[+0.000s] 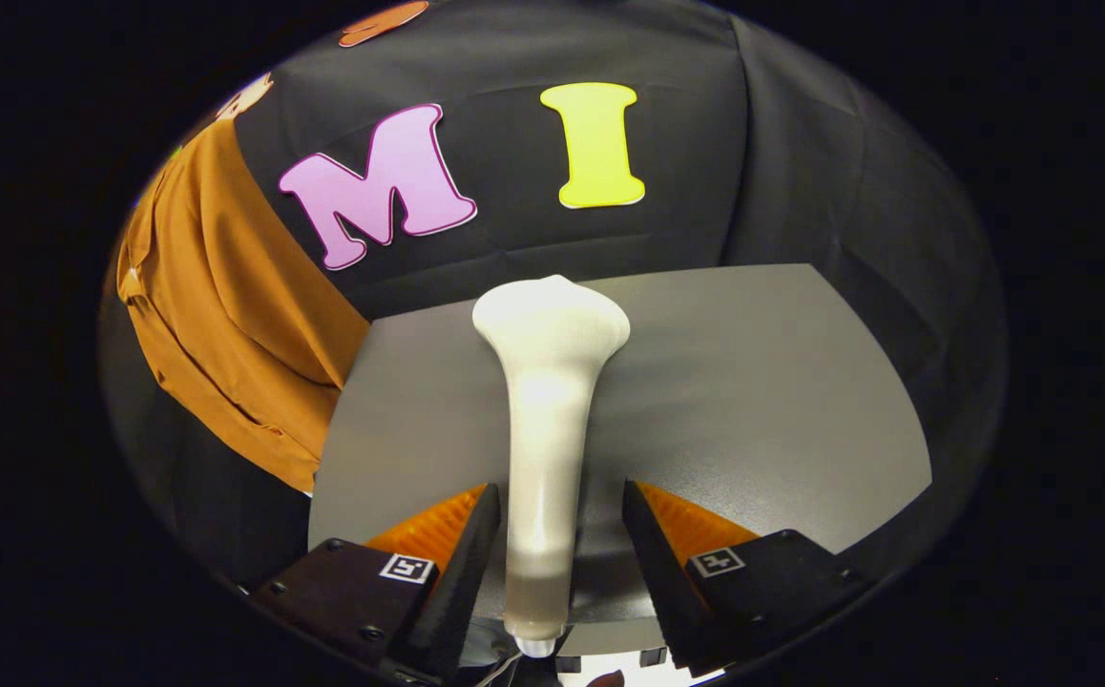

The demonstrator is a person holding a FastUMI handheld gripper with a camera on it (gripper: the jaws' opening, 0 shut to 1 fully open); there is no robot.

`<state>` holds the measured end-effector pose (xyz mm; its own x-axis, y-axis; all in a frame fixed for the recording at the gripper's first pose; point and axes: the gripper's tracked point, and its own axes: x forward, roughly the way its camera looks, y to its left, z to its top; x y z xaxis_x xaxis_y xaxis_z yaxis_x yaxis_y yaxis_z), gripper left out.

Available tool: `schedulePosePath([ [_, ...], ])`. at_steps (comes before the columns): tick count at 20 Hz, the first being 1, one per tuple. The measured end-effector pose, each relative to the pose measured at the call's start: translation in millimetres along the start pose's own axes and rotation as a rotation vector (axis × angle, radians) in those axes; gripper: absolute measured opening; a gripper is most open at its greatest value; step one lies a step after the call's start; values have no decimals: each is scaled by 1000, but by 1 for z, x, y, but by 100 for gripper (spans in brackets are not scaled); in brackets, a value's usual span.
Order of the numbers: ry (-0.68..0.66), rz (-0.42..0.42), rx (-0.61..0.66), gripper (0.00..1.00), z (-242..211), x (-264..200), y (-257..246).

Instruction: Iron the clothes twice with a garment steamer, once on the left side and once on the right side.

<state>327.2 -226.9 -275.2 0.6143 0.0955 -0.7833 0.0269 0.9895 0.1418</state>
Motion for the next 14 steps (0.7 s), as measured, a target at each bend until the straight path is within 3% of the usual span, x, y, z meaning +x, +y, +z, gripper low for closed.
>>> schedulePosePath([
  [3, 15, 31, 4, 51, -1, 11, 10],
  [7, -75, 102, 8, 27, 6, 4, 20],
  [11, -215, 46, -15, 27, 18, -24, 17],
  [14, -365, -10, 1, 27, 22, -72, 22],
])
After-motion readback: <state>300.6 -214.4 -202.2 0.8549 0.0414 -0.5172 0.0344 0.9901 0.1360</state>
